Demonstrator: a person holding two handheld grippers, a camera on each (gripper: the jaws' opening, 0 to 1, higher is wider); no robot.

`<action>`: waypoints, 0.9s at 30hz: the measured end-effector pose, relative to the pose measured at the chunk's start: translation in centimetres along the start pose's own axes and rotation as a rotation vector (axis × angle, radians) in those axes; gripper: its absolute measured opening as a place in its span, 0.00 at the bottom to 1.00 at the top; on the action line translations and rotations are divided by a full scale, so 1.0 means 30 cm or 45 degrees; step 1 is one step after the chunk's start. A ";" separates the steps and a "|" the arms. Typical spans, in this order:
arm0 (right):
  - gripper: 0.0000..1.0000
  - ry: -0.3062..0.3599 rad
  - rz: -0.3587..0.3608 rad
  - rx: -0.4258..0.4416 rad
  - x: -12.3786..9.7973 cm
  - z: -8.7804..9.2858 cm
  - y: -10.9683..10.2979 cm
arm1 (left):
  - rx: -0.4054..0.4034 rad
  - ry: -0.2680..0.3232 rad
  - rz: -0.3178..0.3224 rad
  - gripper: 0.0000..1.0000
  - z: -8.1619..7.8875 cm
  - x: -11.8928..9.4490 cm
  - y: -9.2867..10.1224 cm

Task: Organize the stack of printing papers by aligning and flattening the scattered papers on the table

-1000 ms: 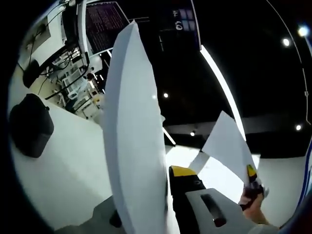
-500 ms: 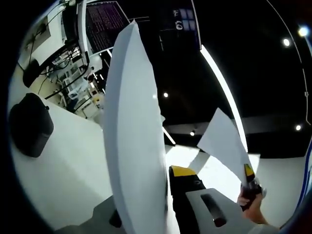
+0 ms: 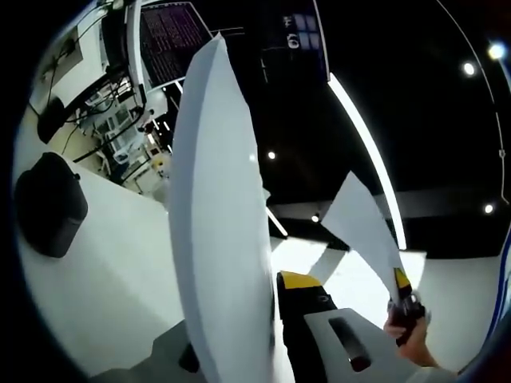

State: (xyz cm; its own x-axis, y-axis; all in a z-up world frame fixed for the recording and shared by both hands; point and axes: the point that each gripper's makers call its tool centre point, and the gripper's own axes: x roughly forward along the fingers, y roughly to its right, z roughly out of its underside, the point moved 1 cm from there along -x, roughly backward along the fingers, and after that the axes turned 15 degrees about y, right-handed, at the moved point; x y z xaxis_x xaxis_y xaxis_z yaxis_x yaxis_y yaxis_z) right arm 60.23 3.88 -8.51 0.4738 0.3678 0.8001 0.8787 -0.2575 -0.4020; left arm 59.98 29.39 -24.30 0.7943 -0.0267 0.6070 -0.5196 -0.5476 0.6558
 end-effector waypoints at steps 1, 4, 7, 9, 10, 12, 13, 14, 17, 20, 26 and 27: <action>0.00 -0.006 0.007 0.028 0.000 0.012 0.005 | -0.002 -0.002 0.005 0.08 0.000 0.000 0.000; 0.00 -0.005 0.043 0.084 -0.001 0.040 0.023 | 0.003 -0.005 0.012 0.08 0.001 0.001 -0.001; 0.00 -0.004 0.072 0.142 -0.007 0.068 0.027 | -0.004 0.000 0.008 0.08 -0.003 0.002 -0.007; 0.00 -0.004 0.093 0.177 -0.011 0.090 0.033 | -0.008 0.003 0.007 0.08 -0.004 0.003 -0.008; 0.00 -0.009 0.112 0.211 -0.016 0.108 0.034 | -0.008 0.002 0.007 0.08 -0.004 0.003 -0.009; 0.00 -0.003 0.172 0.318 -0.032 0.162 0.041 | -0.007 -0.003 0.014 0.08 -0.002 0.003 -0.006; 0.00 -0.004 0.169 0.310 -0.036 0.181 0.044 | -0.005 -0.004 0.016 0.08 -0.001 0.004 -0.005; 0.00 -0.013 0.170 0.305 -0.037 0.200 0.045 | -0.004 -0.004 0.017 0.08 -0.001 0.004 -0.005; 0.00 -0.048 0.195 0.291 -0.053 0.249 0.064 | -0.011 0.002 0.016 0.08 -0.003 0.003 -0.006; 0.00 -0.063 0.226 0.298 -0.065 0.272 0.096 | -0.014 0.002 0.017 0.08 -0.003 0.003 -0.006; 0.00 -0.106 0.281 0.270 -0.099 0.327 0.140 | -0.013 -0.005 0.024 0.08 0.002 0.003 0.000; 0.00 -0.106 0.291 0.261 -0.104 0.335 0.146 | -0.013 -0.004 0.025 0.08 0.002 0.003 0.000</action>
State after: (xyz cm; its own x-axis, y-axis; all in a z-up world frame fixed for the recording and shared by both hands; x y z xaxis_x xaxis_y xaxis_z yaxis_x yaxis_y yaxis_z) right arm 63.18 10.57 -17.25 0.6558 0.3956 0.6430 0.7385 -0.1595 -0.6551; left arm 60.07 29.34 -24.26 0.7850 -0.0402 0.6182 -0.5382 -0.5386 0.6483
